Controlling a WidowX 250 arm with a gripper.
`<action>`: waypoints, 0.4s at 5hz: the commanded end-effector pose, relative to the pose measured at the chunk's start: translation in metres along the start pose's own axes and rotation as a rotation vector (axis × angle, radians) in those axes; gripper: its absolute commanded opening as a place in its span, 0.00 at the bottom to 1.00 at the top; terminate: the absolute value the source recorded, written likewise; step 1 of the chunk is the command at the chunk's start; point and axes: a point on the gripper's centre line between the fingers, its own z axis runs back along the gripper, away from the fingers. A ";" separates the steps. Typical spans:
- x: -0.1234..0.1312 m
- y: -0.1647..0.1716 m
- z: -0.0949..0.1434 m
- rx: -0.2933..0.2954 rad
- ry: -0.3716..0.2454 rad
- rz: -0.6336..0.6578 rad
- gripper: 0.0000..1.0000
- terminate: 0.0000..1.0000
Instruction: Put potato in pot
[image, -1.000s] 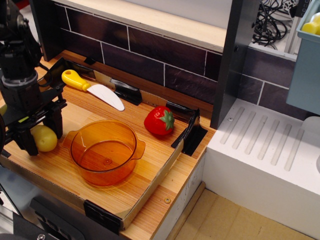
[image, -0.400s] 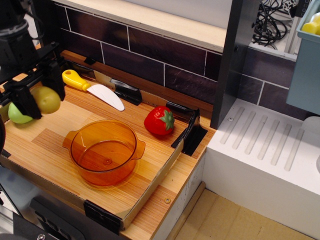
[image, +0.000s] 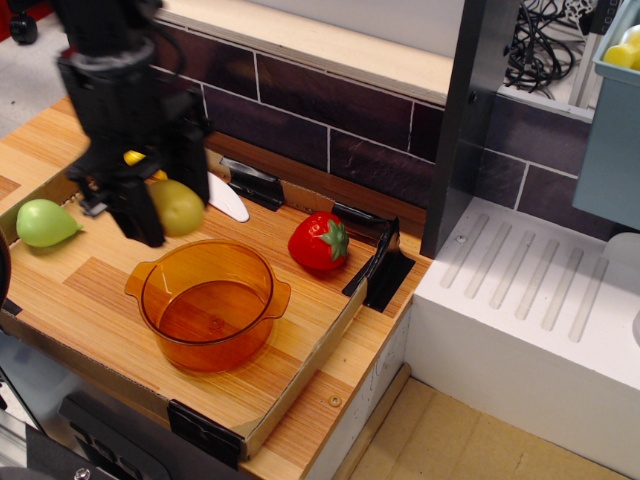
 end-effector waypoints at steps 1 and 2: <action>-0.012 0.002 -0.016 -0.018 -0.066 -0.068 1.00 0.00; -0.008 0.006 -0.013 -0.019 -0.049 -0.067 1.00 0.00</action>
